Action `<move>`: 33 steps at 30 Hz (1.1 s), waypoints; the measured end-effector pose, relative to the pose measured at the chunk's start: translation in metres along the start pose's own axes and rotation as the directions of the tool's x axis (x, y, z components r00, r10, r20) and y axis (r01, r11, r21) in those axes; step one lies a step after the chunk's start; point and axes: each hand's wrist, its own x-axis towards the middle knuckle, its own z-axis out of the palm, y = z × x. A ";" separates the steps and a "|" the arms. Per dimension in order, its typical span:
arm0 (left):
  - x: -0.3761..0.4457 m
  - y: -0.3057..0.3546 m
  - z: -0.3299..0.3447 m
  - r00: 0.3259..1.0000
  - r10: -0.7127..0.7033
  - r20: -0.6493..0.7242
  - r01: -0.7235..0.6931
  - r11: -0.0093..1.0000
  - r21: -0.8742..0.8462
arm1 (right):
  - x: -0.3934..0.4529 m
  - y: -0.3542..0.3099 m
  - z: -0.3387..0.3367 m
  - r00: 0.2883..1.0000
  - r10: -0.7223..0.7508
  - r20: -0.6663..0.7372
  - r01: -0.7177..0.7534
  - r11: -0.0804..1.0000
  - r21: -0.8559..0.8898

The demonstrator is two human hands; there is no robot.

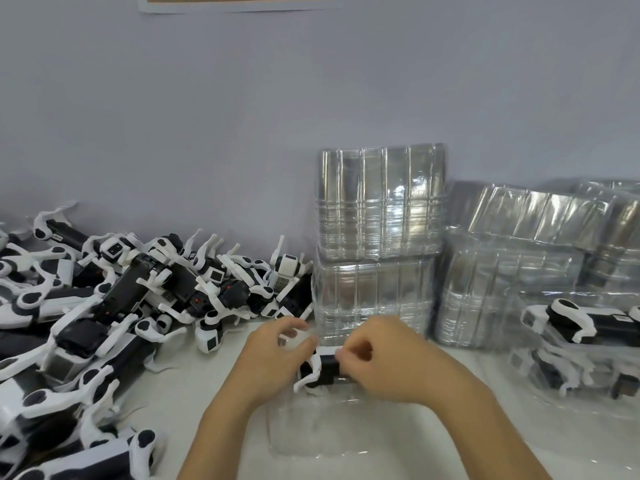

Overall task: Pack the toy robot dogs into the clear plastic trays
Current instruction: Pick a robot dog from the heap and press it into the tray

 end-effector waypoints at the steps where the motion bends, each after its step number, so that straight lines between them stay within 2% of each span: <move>1: 0.000 0.003 0.000 0.999 0.027 -0.019 -0.025 0.997 0.078 | 0.000 0.006 -0.006 0.998 -0.002 -0.069 0.004 1.000 0.028; 3: 0.000 0.013 0.001 0.996 0.085 -0.036 -0.075 0.971 0.225 | -0.001 0.022 -0.015 0.980 0.030 -0.194 -0.021 0.999 0.046; 5: -0.004 0.027 0.008 0.994 0.108 -0.027 -0.092 0.930 0.355 | -0.004 0.038 -0.018 0.975 0.094 -0.199 -0.090 0.996 0.027; 8: -0.012 0.042 0.029 0.994 -0.049 0.095 -0.013 0.826 0.563 | -0.004 0.051 -0.013 0.981 0.141 -0.135 -0.137 0.990 0.034; 10: -0.017 0.047 0.039 0.977 -0.159 0.143 0.037 0.786 0.618 | -0.002 0.053 -0.011 0.980 0.136 -0.147 -0.132 0.990 0.041; 25: -0.013 0.047 0.042 0.980 -0.182 0.086 0.086 0.764 0.639 | 0.001 0.053 -0.004 0.972 0.157 -0.176 -0.136 0.983 0.125; 29: -0.010 0.042 0.035 0.984 -0.105 0.143 -0.001 0.804 0.595 | 0.002 0.056 -0.003 0.972 0.153 -0.180 -0.126 0.980 0.154; 33: -0.010 0.038 0.017 0.963 -0.004 0.268 -0.127 0.875 0.467 | 0.003 0.059 -0.002 0.971 0.148 -0.186 -0.115 0.978 0.177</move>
